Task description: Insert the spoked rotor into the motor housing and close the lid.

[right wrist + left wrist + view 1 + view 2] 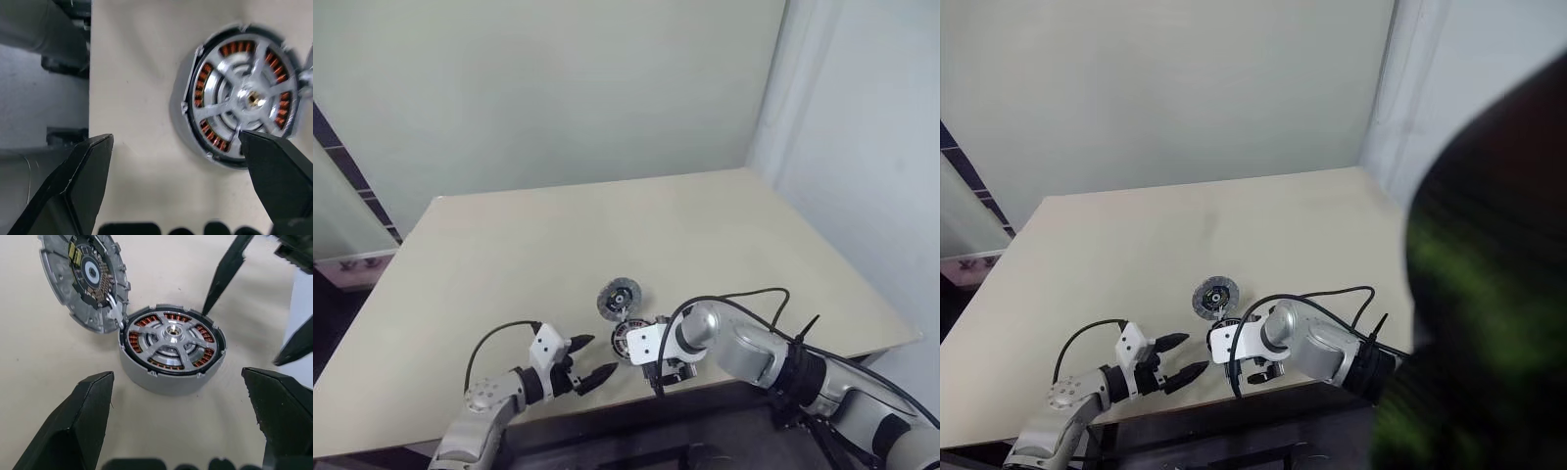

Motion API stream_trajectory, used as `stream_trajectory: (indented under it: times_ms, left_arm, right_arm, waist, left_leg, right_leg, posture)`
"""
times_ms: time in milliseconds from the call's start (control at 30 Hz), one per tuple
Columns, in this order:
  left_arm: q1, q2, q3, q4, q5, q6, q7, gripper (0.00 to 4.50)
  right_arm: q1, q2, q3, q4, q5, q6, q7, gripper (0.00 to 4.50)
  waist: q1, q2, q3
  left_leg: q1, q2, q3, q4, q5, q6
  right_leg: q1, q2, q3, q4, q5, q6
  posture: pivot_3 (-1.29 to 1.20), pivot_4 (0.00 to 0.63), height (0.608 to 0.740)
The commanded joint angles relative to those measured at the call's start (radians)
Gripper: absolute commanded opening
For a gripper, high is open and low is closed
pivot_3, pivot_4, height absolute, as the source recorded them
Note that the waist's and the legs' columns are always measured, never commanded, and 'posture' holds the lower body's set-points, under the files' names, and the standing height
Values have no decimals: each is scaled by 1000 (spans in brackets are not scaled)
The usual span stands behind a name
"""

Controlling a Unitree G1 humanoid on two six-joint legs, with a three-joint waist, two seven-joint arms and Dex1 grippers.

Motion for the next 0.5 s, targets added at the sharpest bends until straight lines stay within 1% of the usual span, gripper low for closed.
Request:
stream_trajectory:
  times_ms: [33,300,400,500]
  left_arm:
    - [-4,-1,-1,-45,0,-10,2,4500]
    - [2,-6,-2,-44,3,-15,4,4500]
    - [2,-8,-2,-42,5,-17,6,4500]
    - [3,-10,-1,-40,6,-20,6,4500]
  right_arm:
    - [-35,24,6,36,-55,-6,8,4480]
    - [-26,70,4,120,-105,-41,14,4480]
    - [-12,86,3,147,-117,-54,6,3873]
    - [3,100,-9,159,-122,-58,0,2879]
  waist:
    - [1,0,0]
    - [0,0,0]
    - [-1,0,0]
    - [-1,0,0]
  left_leg:
    - [0,0,0,0,0,0]
    - [1,0,-2,0,0,0]
    - [2,1,-1,1,0,0]
    - [4,1,-2,3,0,0]
  right_leg:
    - [0,0,0,0,0,0]
    - [0,0,-2,2,0,0]
    - [1,0,-2,3,0,0]
    - [2,0,-3,7,0,0]
  posture:
    - [0,0,740]
    - [0,0,740]
    - [0,0,740]
    - [0,0,740]
